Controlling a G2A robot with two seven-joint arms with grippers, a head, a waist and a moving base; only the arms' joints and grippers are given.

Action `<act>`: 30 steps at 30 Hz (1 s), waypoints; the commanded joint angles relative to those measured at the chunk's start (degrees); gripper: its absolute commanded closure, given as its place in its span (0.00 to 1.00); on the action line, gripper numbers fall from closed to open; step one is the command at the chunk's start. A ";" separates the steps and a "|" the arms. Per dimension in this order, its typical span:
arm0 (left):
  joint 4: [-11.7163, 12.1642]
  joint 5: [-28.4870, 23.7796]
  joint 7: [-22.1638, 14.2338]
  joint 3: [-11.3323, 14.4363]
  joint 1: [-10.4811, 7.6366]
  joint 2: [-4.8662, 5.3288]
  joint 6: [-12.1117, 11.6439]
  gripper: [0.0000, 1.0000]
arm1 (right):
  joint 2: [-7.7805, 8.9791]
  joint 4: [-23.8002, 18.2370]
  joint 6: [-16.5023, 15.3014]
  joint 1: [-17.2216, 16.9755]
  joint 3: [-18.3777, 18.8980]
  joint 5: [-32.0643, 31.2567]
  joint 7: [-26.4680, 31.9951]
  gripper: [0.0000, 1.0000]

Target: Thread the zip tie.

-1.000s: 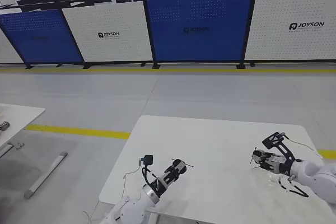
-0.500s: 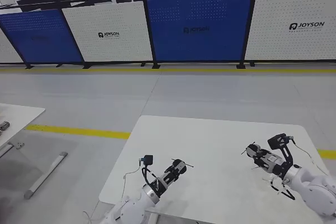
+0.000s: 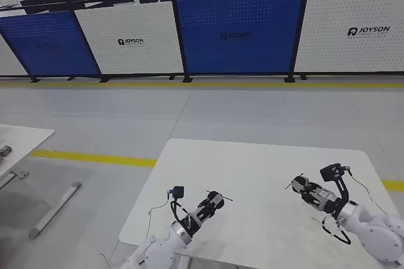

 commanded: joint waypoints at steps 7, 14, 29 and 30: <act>0.00 0.00 0.00 0.00 0.00 0.00 0.00 1.00 | -1.52 -1.32 -1.20 -1.46 0.81 3.22 -2.61 1.00; 0.00 0.00 0.00 0.00 0.00 0.00 0.00 1.00 | -2.54 -1.41 -1.20 -1.76 0.75 6.27 -2.55 1.00; 0.00 0.00 0.00 0.00 0.00 0.00 0.00 1.00 | -3.42 -2.02 -1.20 -6.20 2.68 8.46 -11.73 1.00; 0.00 0.00 0.00 0.00 0.00 0.00 0.00 1.00 | -3.54 -2.17 -1.20 -7.35 2.77 7.40 -13.51 1.00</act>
